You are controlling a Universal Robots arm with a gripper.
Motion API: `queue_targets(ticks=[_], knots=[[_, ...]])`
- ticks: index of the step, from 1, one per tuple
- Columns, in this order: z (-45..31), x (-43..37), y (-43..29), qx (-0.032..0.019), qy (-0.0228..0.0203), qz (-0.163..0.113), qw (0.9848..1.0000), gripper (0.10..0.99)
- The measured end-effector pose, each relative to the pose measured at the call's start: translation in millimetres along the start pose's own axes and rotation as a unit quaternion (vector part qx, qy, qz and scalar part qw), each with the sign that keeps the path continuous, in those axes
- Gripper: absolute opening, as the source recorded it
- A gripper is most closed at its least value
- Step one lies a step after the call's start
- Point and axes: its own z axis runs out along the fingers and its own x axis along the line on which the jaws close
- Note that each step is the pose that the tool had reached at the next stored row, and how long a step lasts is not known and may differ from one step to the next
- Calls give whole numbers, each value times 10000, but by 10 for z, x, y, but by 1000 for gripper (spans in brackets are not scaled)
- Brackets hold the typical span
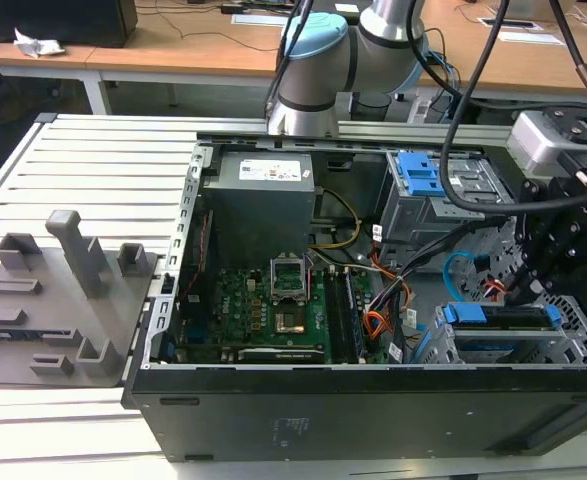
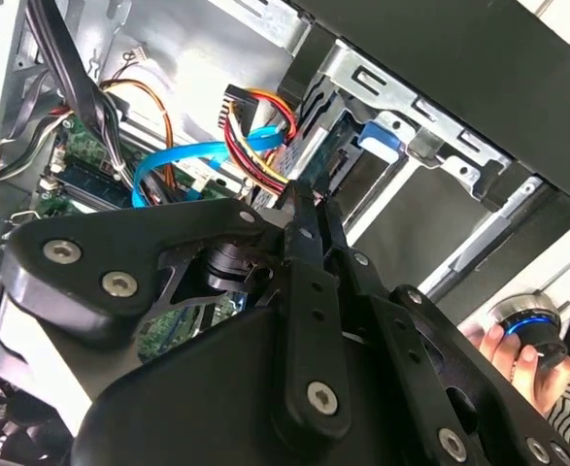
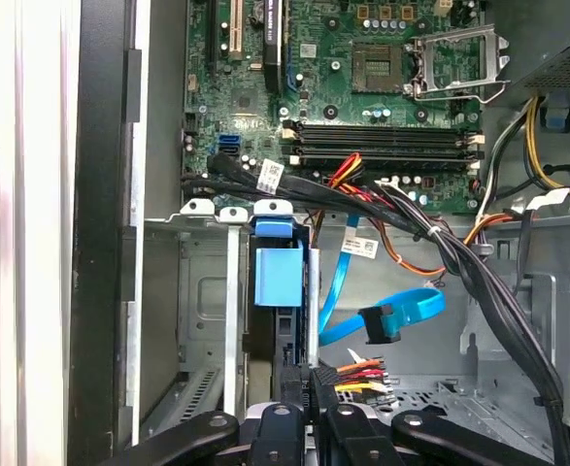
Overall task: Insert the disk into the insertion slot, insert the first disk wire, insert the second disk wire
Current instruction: 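Insert the first disk wire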
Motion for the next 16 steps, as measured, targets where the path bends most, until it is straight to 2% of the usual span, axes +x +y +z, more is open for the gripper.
queue_targets(ticks=[5, 16], knots=[[4, 4, -56, 0, 1, 0, 10000, 161], [34, 47, -82, 0, -2, 0, 10000, 161]])
